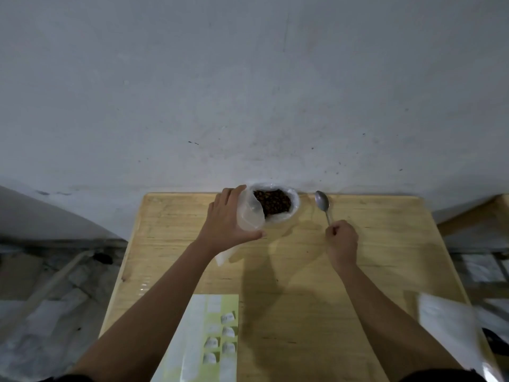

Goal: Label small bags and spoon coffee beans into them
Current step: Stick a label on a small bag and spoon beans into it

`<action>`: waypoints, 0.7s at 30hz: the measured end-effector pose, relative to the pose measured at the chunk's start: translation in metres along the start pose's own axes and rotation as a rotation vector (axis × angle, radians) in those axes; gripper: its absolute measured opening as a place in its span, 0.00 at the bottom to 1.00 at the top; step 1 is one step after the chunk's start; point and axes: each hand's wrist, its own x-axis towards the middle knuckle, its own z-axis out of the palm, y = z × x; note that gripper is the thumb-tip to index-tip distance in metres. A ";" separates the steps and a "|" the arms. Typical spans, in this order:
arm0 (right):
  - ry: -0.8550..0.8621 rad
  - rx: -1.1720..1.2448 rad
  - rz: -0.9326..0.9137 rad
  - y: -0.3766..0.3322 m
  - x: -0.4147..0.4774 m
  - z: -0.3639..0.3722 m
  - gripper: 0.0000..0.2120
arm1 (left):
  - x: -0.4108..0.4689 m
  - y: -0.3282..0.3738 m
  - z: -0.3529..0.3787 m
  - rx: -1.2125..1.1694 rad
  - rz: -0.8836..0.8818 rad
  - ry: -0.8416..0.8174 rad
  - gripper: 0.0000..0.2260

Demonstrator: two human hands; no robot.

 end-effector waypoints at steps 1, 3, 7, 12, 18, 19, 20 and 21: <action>0.054 0.059 -0.011 -0.002 -0.002 -0.007 0.06 | 0.000 0.000 0.001 0.008 -0.003 0.003 0.51; 0.136 0.236 -0.015 -0.011 -0.007 -0.023 0.05 | 0.000 0.002 0.002 0.030 -0.015 0.019 0.51; 0.207 0.561 -0.026 -0.033 -0.012 -0.048 0.03 | -0.002 0.000 0.002 0.085 -0.059 0.072 0.51; 0.145 0.811 -0.032 -0.061 -0.013 -0.049 0.03 | -0.005 -0.007 -0.006 0.089 -0.093 0.051 0.55; 0.036 0.841 -0.029 -0.075 -0.018 -0.025 0.03 | -0.008 -0.017 -0.012 0.012 -0.083 0.014 0.56; 0.032 0.813 -0.027 -0.076 -0.018 -0.020 0.04 | -0.009 -0.018 -0.012 -0.008 -0.077 0.011 0.56; 0.034 0.777 -0.026 -0.076 -0.018 -0.014 0.06 | -0.010 -0.020 -0.013 -0.031 -0.071 0.005 0.56; 0.038 0.725 -0.031 -0.075 -0.017 -0.009 0.08 | -0.011 -0.022 -0.013 -0.057 -0.066 -0.001 0.56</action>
